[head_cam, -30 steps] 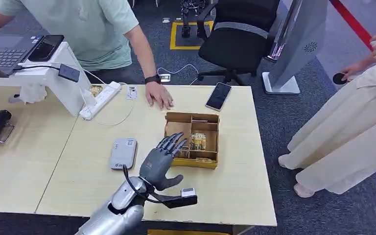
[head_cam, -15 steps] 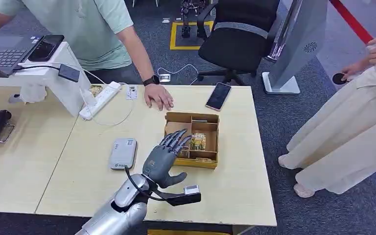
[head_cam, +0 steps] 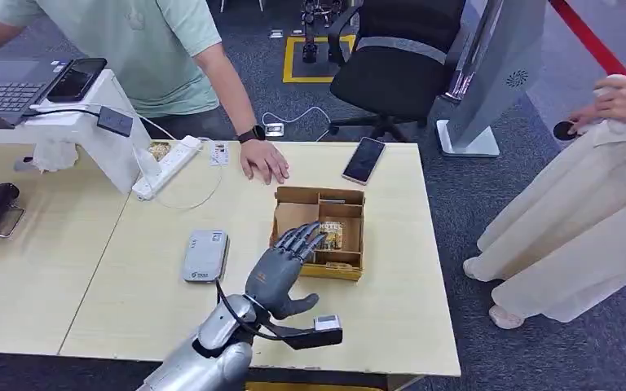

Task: Pass the card to the sensor for recognition and then transmit it.

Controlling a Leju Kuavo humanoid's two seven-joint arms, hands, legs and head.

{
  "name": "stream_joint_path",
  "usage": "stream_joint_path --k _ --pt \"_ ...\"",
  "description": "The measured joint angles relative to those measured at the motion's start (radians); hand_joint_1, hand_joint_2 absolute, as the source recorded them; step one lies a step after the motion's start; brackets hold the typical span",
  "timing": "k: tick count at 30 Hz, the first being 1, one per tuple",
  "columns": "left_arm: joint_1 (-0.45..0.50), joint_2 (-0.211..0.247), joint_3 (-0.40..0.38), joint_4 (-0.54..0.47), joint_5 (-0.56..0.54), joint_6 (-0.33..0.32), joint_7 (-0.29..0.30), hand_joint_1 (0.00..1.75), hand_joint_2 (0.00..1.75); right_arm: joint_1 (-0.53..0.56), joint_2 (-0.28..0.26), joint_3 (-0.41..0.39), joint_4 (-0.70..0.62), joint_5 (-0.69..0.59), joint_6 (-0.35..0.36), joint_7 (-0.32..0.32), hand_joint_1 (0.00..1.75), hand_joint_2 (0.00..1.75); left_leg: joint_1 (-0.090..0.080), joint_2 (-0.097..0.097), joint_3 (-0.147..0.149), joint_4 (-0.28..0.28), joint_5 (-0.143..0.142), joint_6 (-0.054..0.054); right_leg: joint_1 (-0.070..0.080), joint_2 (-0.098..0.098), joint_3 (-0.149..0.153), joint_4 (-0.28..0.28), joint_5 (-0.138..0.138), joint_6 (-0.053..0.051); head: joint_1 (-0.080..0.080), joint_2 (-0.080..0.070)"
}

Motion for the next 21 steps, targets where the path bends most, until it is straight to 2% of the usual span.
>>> stream_joint_path --k 15,21 --pt "0.006 -0.024 -0.021 0.097 -0.003 0.020 0.003 0.00 1.75 -0.003 0.000 0.000 0.000 0.000 0.000 0.001 0.00 0.00 0.000 0.000 0.000 0.000 0.000 0.000 0.000 0.000 0.000 0.000 0.000 0.000 0.000 0.000" --pt "0.004 -0.045 -0.024 0.134 -0.019 0.077 0.005 0.00 1.75 -0.006 0.000 0.000 0.001 0.000 0.000 0.001 0.00 0.00 0.000 0.000 0.000 0.000 0.000 0.000 0.000 0.000 0.000 0.000 0.000 0.000 0.000 0.000"
